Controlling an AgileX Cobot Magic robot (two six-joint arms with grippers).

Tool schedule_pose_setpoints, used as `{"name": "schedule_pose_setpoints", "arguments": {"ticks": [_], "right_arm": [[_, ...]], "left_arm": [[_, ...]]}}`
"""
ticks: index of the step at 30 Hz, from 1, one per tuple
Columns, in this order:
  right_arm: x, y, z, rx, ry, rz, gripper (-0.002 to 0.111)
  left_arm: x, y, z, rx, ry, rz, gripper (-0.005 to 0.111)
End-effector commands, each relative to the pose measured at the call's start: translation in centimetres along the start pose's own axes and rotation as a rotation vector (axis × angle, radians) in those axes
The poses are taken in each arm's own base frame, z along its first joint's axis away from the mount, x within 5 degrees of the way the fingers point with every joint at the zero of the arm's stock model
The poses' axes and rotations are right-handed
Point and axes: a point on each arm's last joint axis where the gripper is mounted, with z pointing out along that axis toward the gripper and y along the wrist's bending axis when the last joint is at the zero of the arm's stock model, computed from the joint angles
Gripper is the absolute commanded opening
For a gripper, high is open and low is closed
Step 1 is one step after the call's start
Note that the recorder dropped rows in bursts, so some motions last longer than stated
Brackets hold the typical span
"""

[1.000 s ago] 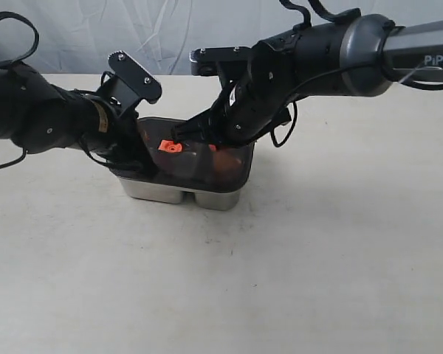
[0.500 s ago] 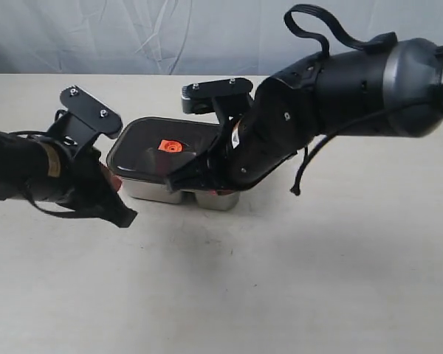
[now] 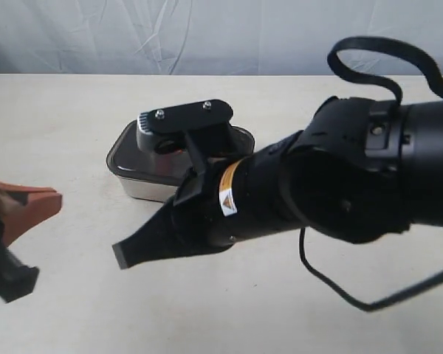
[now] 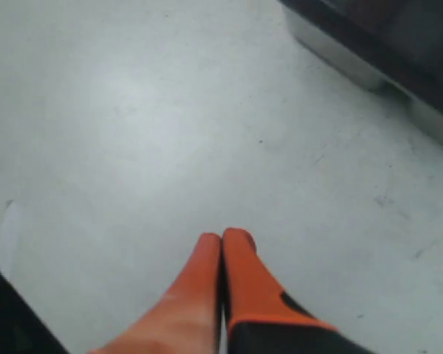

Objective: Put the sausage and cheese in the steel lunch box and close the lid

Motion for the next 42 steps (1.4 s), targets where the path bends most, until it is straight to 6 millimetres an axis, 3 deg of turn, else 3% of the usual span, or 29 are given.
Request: {"name": "schedule_pose_setpoints", "arguments": {"ticks": [1, 10, 15, 28, 33, 37, 42], "right_arm": [[1.9, 1.0, -0.4, -0.026, 0.023, -0.018, 0.0], [6.9, 2.3, 0.8, -0.083, 0.07, -0.068, 0.0], [7.6, 2.6, 0.9, -0.097, 0.098, -0.017, 0.0], [6.5, 3.1, 0.9, -0.147, -0.023, -0.008, 0.0], [6.4, 3.2, 0.8, -0.153, -0.039, -0.007, 0.0], [6.2, 3.2, 0.8, -0.159, -0.054, -0.006, 0.0], [6.0, 3.3, 0.8, -0.168, -0.075, -0.005, 0.0]], "left_arm": [[1.3, -0.3, -3.8, 0.036, -0.079, -0.054, 0.0], [3.2, -0.6, -8.8, 0.1, -0.249, -0.11, 0.0], [3.5, -0.7, -10.1, 0.128, -0.346, -0.129, 0.0], [3.8, -0.4, -10.6, 0.098, -0.385, -0.089, 0.0], [4.3, 0.4, -11.6, -0.103, -0.475, -0.032, 0.0], [4.3, 0.8, -10.9, -0.262, -0.57, -0.099, 0.0], [5.7, 1.4, -8.3, -0.346, -0.61, -0.251, 0.0]]}}
